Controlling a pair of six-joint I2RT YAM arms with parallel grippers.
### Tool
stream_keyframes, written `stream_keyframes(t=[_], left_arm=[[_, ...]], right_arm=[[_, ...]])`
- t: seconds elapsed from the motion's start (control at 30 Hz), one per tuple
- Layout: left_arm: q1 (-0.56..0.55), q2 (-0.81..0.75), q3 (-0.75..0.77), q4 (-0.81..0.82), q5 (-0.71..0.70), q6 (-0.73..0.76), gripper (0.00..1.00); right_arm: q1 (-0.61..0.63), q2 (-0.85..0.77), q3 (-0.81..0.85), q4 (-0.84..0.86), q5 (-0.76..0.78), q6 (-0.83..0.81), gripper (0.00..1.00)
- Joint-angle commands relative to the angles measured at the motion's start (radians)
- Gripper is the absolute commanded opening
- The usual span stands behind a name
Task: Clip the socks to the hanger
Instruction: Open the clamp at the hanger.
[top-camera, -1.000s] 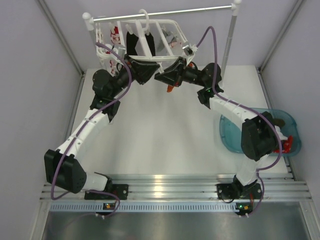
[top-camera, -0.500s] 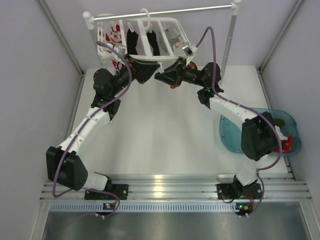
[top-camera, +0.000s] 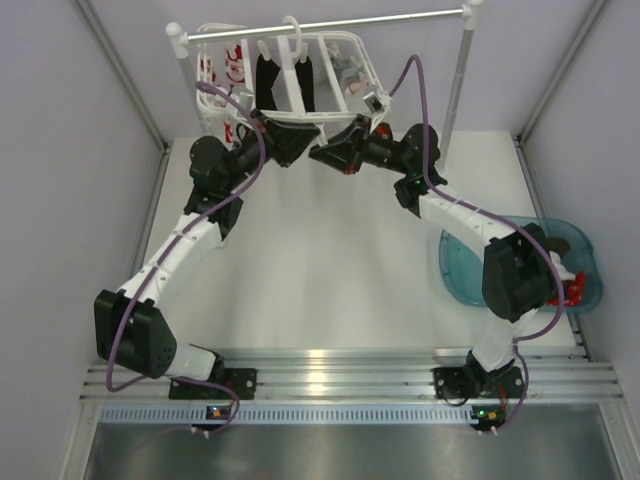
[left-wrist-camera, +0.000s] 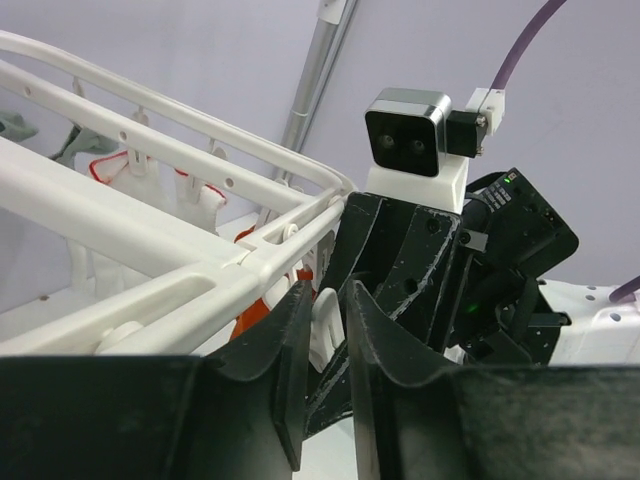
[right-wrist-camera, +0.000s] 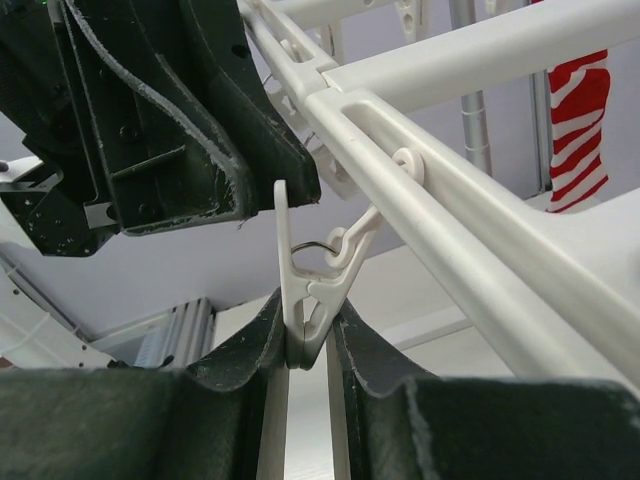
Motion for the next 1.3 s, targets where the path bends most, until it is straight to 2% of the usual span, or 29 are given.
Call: stream_keyframes(t=[0.0,0.17,0.43,0.6,0.83,0.93,0.97,1.03,1.1,1.17,1.27], left_arm=[[-0.021,-0.026,-0.026,-0.028,0.029,-0.044,0.27],[-0.019,-0.083,-0.058,-0.043,-0.008,-0.047,0.37],[-0.022,-0.095,-0.060,-0.083,-0.070,-0.045,0.43],[-0.033,-0.066,-0.036,-0.095,-0.087,-0.039,0.37],[-0.035,-0.043,-0.026,-0.066,-0.060,-0.036,0.21],[-0.035,-0.041,-0.023,-0.067,-0.062,-0.038,0.09],[-0.035,-0.041,-0.022,-0.067,-0.065,-0.039,0.00],[-0.035,-0.044,-0.022,-0.067,-0.068,-0.047,0.00],[-0.035,-0.046,-0.022,-0.074,-0.076,-0.050,0.00],[-0.035,-0.051,-0.023,-0.089,-0.085,-0.052,0.00],[-0.035,-0.060,-0.026,-0.115,-0.093,-0.041,0.00]], right_arm=[[0.035,-0.031,0.033,-0.022,-0.022,-0.020,0.00],[0.034,-0.036,0.033,-0.034,0.006,-0.037,0.00],[0.035,-0.047,0.028,-0.039,0.027,-0.052,0.00],[0.040,-0.047,0.030,-0.038,0.018,-0.057,0.00],[0.046,-0.044,0.031,-0.038,-0.005,-0.058,0.00],[0.048,-0.047,0.030,-0.044,-0.008,-0.065,0.00],[0.046,-0.047,0.031,-0.051,-0.006,-0.066,0.02],[0.046,-0.050,0.034,-0.080,-0.005,-0.089,0.07],[0.048,-0.060,0.039,-0.128,0.013,-0.130,0.25],[0.046,-0.070,0.039,-0.160,0.029,-0.163,0.39],[0.048,-0.091,0.049,-0.254,0.084,-0.250,0.52]])
